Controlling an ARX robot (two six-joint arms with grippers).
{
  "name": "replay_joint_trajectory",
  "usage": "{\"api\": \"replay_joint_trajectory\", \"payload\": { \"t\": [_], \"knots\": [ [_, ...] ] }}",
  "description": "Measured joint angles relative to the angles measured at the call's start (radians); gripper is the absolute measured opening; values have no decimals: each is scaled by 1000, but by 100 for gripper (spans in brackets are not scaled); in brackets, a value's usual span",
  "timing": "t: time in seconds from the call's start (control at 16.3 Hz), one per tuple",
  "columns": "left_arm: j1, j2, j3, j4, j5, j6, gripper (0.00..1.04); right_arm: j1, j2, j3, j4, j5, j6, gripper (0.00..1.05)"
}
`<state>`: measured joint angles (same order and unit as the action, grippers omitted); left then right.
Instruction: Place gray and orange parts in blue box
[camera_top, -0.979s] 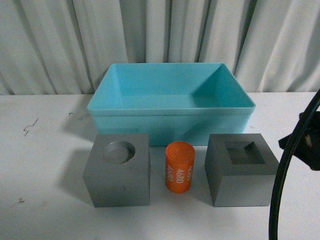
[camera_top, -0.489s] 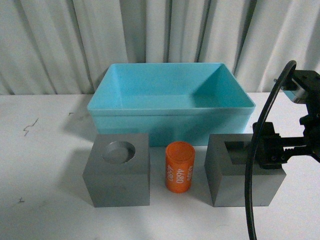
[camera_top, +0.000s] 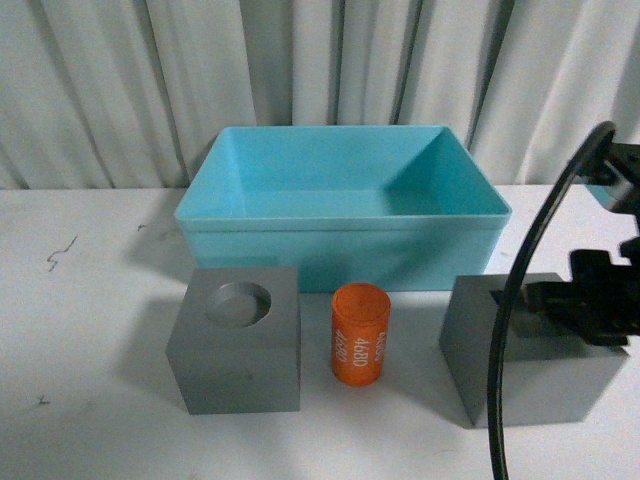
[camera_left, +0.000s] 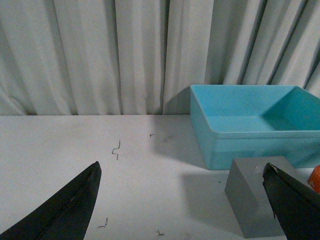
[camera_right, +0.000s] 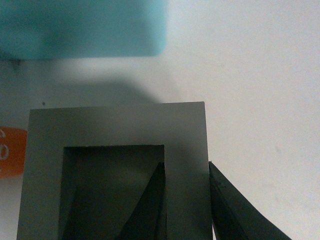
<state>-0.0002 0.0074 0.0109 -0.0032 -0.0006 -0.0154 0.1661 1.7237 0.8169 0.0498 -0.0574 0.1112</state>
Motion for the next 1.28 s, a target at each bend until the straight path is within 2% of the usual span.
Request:
{"api": "replay_joint_trajectory", "payload": {
  "t": [0.18, 0.24, 0.37, 0.61, 0.92, 1.28],
  "knots": [
    [0, 0, 0, 0, 0, 0, 98, -61, -200, 2, -35, -53, -6, 19],
    [0, 0, 0, 0, 0, 0, 98, -92, -277, 112, -19, -81, -19, 19],
    [0, 0, 0, 0, 0, 0, 98, -96, -195, 384, 55, -95, -52, 19],
    [0, 0, 0, 0, 0, 0, 98, -31, 109, 623, -6, -83, -55, 19],
    [0, 0, 0, 0, 0, 0, 98, 39, 295, 729, -38, -25, -12, 19],
    [0, 0, 0, 0, 0, 0, 98, 56, 378, 729, -32, 31, 79, 19]
  ]
}}
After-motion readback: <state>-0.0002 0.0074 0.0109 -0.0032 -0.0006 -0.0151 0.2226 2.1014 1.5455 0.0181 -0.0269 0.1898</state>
